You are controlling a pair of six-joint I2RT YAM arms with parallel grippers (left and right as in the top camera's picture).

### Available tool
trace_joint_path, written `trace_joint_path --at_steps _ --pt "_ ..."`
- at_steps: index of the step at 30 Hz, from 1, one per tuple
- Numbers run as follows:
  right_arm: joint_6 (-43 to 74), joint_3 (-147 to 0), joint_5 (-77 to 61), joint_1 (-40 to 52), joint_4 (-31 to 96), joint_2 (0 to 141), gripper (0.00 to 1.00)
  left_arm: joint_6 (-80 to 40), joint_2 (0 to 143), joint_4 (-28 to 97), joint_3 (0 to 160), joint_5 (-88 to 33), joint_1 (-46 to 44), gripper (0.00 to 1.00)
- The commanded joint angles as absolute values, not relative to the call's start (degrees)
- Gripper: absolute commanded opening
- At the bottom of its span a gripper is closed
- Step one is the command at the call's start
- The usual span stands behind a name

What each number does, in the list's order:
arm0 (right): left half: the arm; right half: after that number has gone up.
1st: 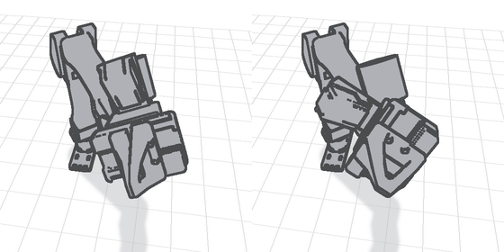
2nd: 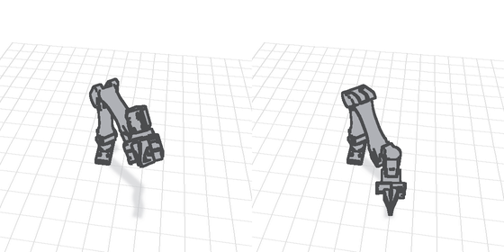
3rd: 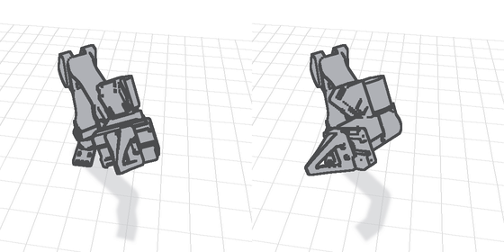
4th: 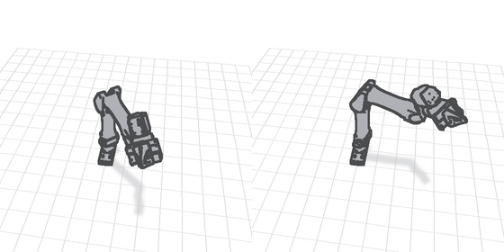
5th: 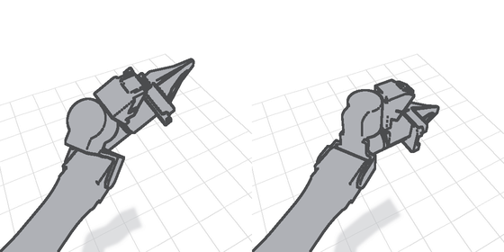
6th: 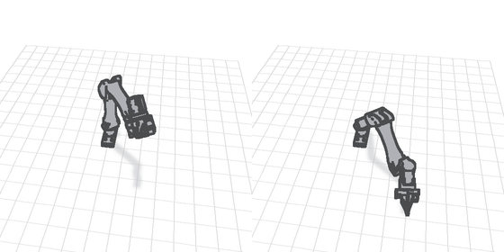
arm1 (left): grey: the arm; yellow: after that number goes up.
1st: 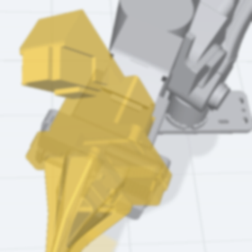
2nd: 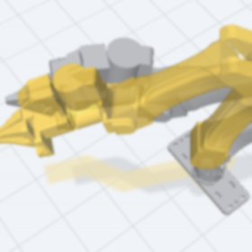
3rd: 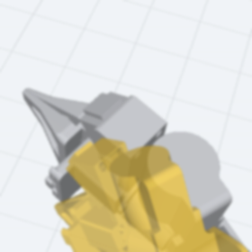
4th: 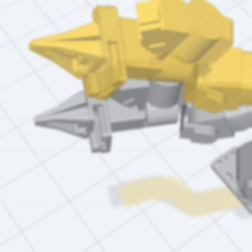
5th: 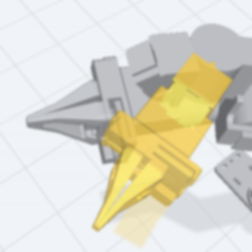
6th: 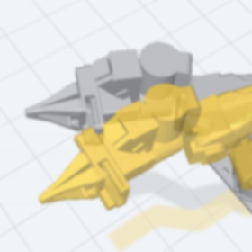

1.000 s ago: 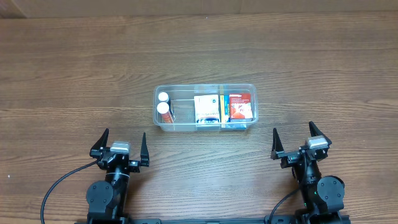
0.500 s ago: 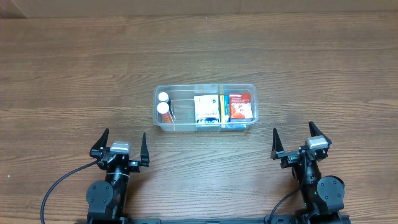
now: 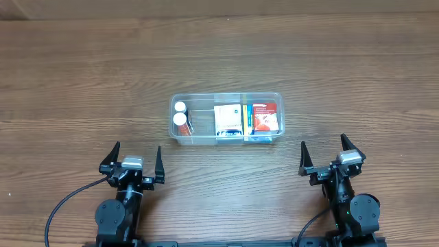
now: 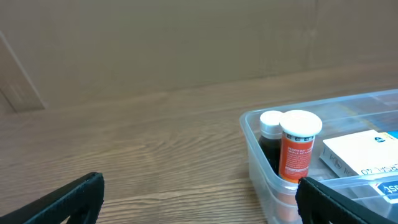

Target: Pack container

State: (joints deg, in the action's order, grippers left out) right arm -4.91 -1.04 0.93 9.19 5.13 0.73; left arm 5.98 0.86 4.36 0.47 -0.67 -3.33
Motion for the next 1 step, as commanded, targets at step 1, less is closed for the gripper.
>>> trace_joint_path --at_steps 1 --pt "-4.7 -0.5 1.7 9.3 4.7 0.2 1.00 5.6 0.3 4.4 0.3 -1.1 -3.0 1.00"
